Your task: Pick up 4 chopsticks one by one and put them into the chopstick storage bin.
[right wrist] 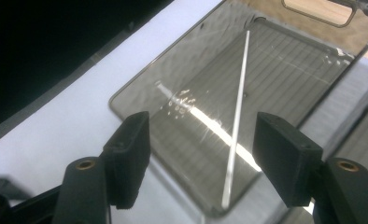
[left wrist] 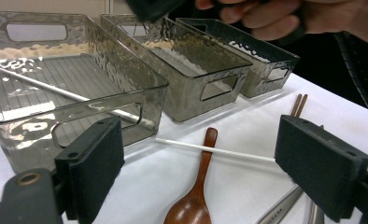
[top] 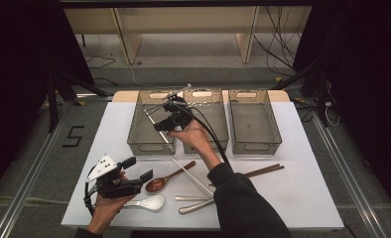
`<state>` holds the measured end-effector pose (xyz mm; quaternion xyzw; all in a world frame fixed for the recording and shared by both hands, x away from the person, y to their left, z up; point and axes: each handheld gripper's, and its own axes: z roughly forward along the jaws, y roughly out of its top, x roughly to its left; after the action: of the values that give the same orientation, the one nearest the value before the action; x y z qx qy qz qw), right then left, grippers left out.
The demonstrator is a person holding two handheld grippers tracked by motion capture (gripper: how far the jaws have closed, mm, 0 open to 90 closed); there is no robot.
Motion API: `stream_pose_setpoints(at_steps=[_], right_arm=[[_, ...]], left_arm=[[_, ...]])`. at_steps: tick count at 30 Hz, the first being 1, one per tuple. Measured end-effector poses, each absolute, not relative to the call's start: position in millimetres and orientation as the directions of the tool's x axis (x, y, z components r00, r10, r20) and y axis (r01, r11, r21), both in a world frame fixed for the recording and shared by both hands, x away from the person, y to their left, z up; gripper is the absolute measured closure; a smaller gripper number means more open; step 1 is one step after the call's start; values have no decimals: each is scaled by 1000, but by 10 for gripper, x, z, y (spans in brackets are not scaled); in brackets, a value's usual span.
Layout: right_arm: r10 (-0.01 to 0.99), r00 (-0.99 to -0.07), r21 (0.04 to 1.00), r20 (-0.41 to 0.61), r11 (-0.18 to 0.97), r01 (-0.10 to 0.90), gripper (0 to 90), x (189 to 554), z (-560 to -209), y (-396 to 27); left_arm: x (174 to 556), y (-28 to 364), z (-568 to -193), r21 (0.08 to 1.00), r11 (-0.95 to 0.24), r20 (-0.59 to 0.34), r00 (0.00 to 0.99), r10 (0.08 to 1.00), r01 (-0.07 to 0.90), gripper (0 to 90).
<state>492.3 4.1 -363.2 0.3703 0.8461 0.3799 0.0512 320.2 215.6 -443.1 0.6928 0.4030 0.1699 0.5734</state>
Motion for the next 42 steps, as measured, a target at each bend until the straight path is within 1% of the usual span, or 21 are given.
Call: stream_pose_setpoints(at_steps=[5,8,16,26,37,40,42], right_arm=[[655,-731,678,191,450,581,343,4750,-3617,-155],[638,-751,680,170,475,558,332,4637,-3650,-283],[641,-749,652,169,497,573,320,4398,-3812,-615],[636,-750,621,182,517,589,319,4238,-3999,-762],[632,-755,557,177,568,606,341,4062,-4218,-782],[631,-755,534,178,582,613,368,4024,-4259,-803],[633,-752,522,182,586,620,408,4007,-4295,-819]], left_arm=[[3204,2157,-4433,930,-16,-229,615,755,367,149],[3205,2159,-4436,930,-19,-227,615,755,367,149],[3209,2148,-4442,929,-16,-230,612,757,370,149],[3213,2151,-4446,928,-19,-229,611,757,371,148],[3213,2148,-4445,928,-22,-227,612,758,371,147],[3214,2149,-4446,928,-23,-226,612,758,371,147],[3212,2148,-4445,929,-22,-226,612,758,370,147]])
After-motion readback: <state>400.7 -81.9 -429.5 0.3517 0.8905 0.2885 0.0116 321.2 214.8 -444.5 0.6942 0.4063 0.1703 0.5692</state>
